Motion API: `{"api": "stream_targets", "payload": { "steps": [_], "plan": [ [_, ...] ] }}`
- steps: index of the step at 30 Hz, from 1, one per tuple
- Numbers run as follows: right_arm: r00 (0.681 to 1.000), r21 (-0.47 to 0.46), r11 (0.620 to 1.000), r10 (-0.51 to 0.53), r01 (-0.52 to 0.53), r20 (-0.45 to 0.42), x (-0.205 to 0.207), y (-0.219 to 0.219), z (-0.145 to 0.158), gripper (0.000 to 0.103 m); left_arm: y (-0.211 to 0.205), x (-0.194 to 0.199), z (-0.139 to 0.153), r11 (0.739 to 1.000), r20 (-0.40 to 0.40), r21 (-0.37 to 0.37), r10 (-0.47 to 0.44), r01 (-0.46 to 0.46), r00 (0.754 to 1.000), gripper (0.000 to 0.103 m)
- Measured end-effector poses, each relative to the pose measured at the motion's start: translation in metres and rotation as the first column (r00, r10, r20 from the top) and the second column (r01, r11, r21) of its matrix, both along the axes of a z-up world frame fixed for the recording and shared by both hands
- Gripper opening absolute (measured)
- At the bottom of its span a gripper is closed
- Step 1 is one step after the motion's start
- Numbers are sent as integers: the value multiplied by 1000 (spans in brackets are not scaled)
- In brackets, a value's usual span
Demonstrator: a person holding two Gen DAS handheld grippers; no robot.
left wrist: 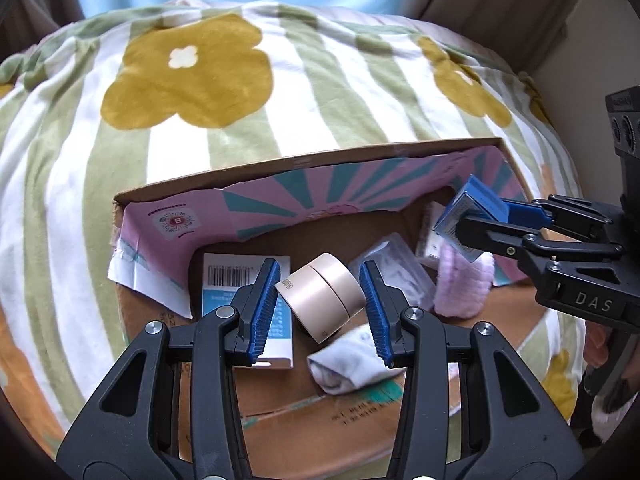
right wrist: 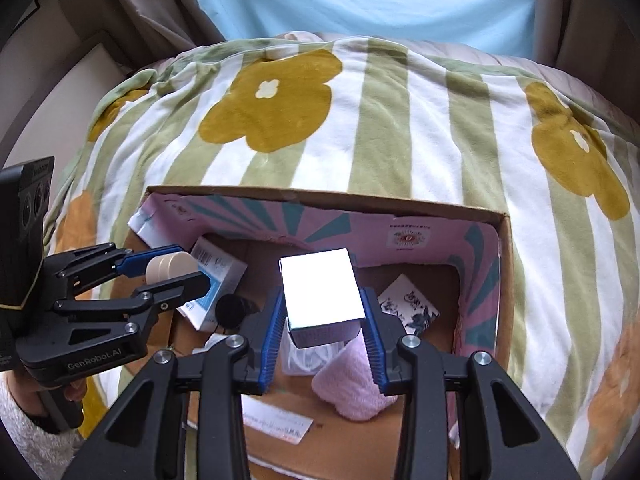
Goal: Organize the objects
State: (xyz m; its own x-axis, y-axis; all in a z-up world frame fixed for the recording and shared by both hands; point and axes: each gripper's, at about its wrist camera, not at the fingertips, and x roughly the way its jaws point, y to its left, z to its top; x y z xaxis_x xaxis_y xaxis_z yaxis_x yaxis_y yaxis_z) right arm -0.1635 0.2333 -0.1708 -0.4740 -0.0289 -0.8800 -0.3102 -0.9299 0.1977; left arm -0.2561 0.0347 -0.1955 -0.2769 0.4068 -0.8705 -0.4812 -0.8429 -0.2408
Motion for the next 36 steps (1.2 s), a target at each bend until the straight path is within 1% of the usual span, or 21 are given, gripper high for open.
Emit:
{"api": "stream_targets", "payload": {
  "steps": [5,7,8,10,11,12,13,15,16,19,27,31,34,36],
  "plan": [
    [1000,-21,1000,-21,21,8,-7,6,-3,34,1,-8,-5,1000,11,-7,8,-8,1000,38],
    [999,-36,999,-35,36,27,-11,10,-5,34,3,-9,-3,1000,6,-3,0,0,1000,38],
    [998,-52,998,-42,44,40,-13,12,-7,35,4,-10,0,1000,-5,-6,6,-6,1000,42],
    [998,-70,996,-62,64,30,-13,17,-5,46,5,-9,3,1000,-9,-12,1,-1,1000,91],
    [997,-68,994,-82,82,14,-11,20,-3,64,5,-9,4,1000,-11,-13,4,-5,1000,102],
    [994,-67,992,-107,107,-4,-8,24,0,91,4,-8,5,1000,-15,-8,9,-9,1000,103],
    [990,-64,989,-139,137,-26,-4,28,4,101,4,-9,6,1000,-9,-4,11,-11,1000,103],
    [983,-61,983,-177,175,-44,1,32,9,103,0,-9,5,1000,4,-1,31,-31,1000,103],
    [982,-44,982,-186,185,-31,2,32,10,103,-1,-8,5,999,6,2,39,-39,999,103],
    [985,-7,985,-170,170,-15,1,29,11,103,-4,-4,5,998,5,-9,55,-55,998,103],
    [986,-10,986,-168,168,-3,7,23,10,102,-8,8,13,998,-4,-19,62,-62,998,103],
    [987,18,987,-160,160,-7,11,16,19,102,-11,15,27,997,-14,-14,73,-74,997,103],
    [987,21,987,-159,159,-13,14,12,30,102,-16,21,44,997,-38,-18,80,-80,996,103],
    [986,32,986,-162,163,-25,17,8,40,102,-21,24,56,995,-41,-20,100,-100,994,103]
  ]
}}
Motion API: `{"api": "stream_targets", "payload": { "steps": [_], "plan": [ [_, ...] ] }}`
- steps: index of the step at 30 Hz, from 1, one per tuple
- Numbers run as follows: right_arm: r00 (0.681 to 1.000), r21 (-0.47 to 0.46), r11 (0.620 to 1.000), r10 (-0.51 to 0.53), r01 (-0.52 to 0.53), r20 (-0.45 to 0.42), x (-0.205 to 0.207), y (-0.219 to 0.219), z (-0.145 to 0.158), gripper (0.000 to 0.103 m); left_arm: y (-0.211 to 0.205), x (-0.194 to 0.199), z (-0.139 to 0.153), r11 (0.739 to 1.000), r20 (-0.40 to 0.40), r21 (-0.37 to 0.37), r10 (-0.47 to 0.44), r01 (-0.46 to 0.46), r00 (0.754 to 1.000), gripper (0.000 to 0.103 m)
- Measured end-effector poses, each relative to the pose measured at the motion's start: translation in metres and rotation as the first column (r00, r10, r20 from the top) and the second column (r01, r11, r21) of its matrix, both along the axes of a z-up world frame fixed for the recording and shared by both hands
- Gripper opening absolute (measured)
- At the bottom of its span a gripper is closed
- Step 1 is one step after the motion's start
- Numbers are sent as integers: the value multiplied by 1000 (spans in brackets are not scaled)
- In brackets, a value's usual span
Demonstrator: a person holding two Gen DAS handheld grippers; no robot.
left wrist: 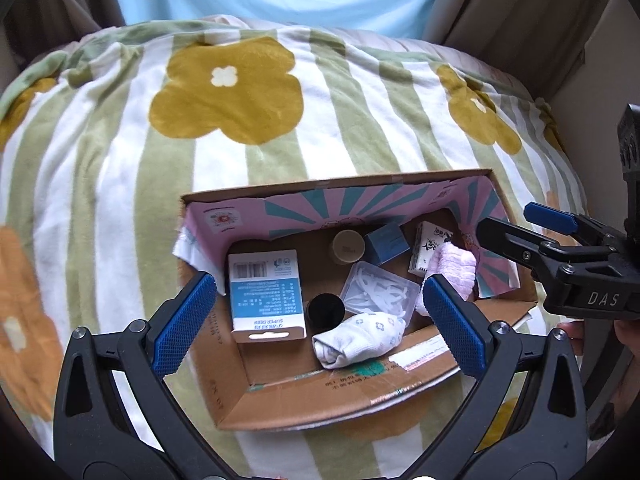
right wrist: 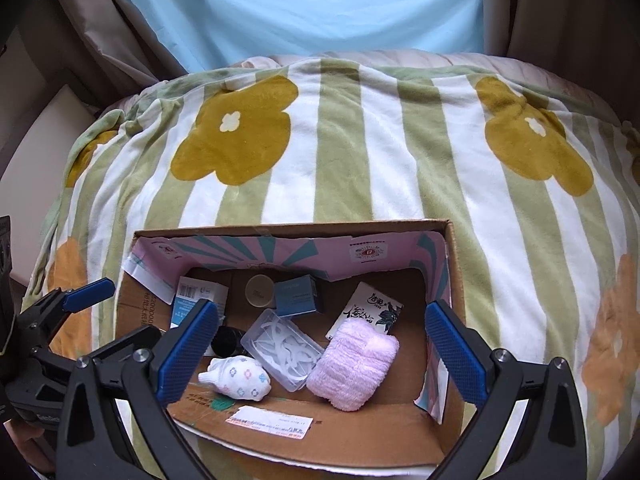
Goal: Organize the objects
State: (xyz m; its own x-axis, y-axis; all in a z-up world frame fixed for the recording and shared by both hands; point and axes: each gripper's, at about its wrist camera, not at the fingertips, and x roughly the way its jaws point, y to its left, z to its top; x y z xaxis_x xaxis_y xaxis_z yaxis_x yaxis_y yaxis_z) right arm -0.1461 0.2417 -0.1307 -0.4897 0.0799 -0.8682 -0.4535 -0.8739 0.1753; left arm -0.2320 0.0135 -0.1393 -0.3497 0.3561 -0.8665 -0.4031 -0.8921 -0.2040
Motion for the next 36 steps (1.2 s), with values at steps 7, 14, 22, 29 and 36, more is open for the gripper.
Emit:
{"api": "stream_targets", "payload": {
  "steps": [7,14,22,29,36],
  "plan": [
    [999,64,998,-1,3,-33,22,-22,48,102,-18,23,49,999,-34,28,40,-39,999,103],
    [1000,118,993,0,4,-30,57,-46,87,102,-36,66,102,996,-103,55,70,-65,992,103],
    [998,124,991,-56,59,-23,102,-65,104,102,-57,115,121,994,-137,13,111,-111,984,103],
    [997,126,990,-70,68,13,120,-79,87,102,-67,134,103,990,-93,31,140,-138,986,103],
    [998,136,989,-67,65,9,121,-80,88,102,-66,136,102,990,-102,27,141,-139,985,103]
  ]
}}
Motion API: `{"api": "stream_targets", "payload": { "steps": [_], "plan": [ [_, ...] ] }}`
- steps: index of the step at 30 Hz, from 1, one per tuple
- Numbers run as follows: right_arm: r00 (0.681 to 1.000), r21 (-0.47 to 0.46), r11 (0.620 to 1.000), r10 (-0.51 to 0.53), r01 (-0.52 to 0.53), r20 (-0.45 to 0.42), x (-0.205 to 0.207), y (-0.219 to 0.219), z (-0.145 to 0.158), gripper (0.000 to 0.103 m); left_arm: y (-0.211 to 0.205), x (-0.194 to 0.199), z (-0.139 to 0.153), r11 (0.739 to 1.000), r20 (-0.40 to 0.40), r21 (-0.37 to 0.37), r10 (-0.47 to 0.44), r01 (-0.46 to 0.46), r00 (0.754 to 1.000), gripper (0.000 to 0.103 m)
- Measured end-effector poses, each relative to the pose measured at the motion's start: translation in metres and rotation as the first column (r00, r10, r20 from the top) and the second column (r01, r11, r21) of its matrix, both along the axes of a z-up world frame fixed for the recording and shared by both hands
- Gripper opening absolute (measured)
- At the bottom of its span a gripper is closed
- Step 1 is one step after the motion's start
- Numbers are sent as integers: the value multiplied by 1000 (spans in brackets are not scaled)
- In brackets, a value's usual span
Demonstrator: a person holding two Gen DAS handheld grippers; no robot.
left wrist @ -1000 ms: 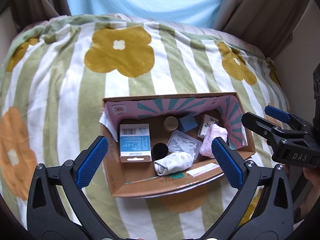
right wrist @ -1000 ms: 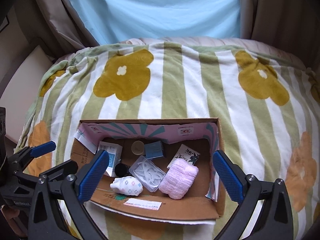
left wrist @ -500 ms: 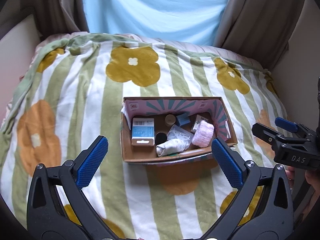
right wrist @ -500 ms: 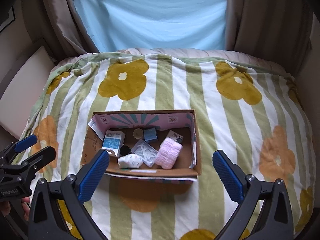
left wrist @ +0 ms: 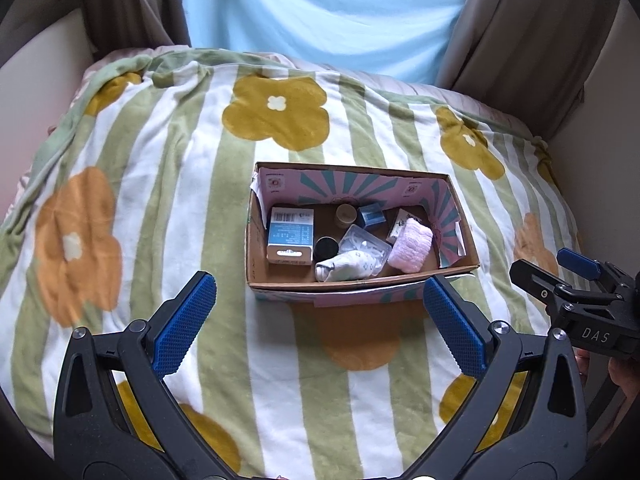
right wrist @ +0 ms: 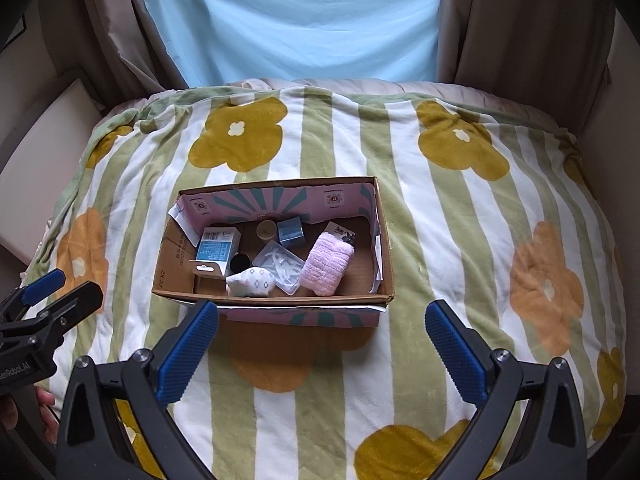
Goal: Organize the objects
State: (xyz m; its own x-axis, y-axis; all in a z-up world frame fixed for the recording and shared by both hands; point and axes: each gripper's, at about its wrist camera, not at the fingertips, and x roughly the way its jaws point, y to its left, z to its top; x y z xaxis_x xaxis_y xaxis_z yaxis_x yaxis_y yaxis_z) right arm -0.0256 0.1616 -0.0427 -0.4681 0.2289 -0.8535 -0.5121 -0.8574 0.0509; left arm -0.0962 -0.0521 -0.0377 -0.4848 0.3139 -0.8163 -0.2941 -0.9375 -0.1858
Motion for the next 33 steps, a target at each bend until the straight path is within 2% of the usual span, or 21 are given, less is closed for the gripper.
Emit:
{"api": "stream_targets", "payload": {
  "steps": [33],
  "plan": [
    [1000,1,1000,7,-7,-1,-4,-4,-5,102,2,1,2,1000,-6,-6,-5,5,1000,103]
  ]
}}
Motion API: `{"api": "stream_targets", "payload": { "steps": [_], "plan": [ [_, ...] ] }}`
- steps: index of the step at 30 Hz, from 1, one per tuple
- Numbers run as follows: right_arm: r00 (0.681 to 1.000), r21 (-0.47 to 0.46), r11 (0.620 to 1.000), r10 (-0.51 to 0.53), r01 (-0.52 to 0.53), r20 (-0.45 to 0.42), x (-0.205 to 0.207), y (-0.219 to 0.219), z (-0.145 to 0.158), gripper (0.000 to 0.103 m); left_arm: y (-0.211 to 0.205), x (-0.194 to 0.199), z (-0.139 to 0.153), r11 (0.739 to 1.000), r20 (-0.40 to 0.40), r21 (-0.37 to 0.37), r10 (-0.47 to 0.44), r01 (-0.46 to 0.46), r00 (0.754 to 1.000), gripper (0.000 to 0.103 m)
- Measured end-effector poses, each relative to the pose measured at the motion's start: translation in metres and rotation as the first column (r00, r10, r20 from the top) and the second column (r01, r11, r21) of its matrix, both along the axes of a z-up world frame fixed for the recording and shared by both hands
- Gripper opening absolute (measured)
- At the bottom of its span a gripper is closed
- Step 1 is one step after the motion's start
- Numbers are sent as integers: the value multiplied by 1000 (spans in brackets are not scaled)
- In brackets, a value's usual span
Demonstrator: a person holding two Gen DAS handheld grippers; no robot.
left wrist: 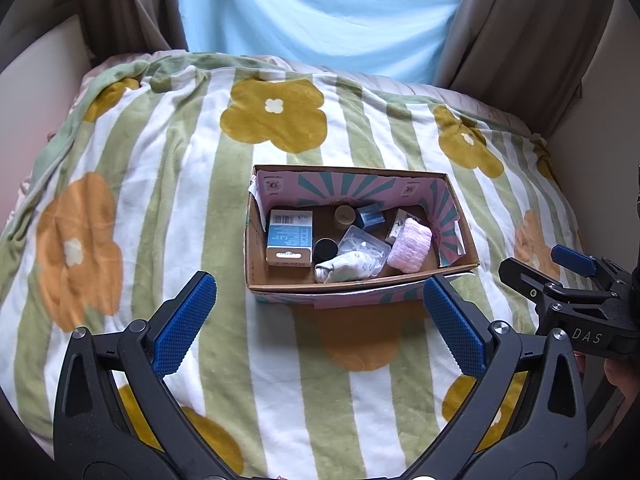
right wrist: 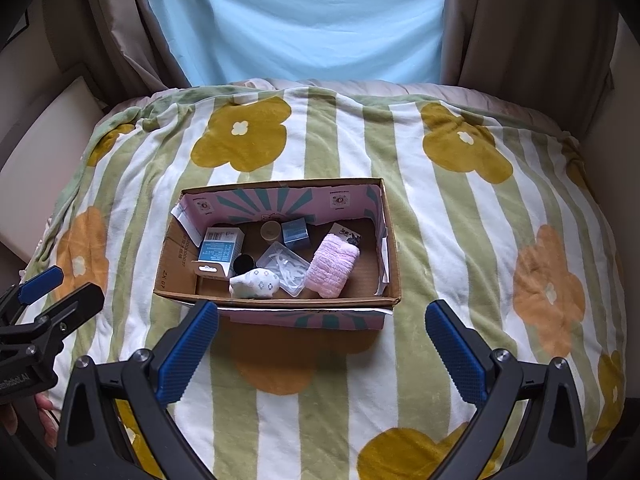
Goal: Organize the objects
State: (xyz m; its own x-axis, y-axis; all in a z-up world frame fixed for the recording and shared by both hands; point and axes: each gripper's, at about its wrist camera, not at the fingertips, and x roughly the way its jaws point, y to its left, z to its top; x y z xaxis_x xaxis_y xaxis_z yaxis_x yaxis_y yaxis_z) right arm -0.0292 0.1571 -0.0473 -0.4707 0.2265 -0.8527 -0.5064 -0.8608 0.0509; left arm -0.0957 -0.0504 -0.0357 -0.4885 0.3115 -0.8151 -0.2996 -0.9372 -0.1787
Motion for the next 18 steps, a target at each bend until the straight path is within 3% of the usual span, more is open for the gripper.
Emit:
{"api": "stream_targets", "payload": {
  "steps": [18],
  "plan": [
    [1000,-1,1000,-7,7,4,1,1,-4,102,1,0,-1,1000,1,-2,-1,1,1000,103]
  ]
}}
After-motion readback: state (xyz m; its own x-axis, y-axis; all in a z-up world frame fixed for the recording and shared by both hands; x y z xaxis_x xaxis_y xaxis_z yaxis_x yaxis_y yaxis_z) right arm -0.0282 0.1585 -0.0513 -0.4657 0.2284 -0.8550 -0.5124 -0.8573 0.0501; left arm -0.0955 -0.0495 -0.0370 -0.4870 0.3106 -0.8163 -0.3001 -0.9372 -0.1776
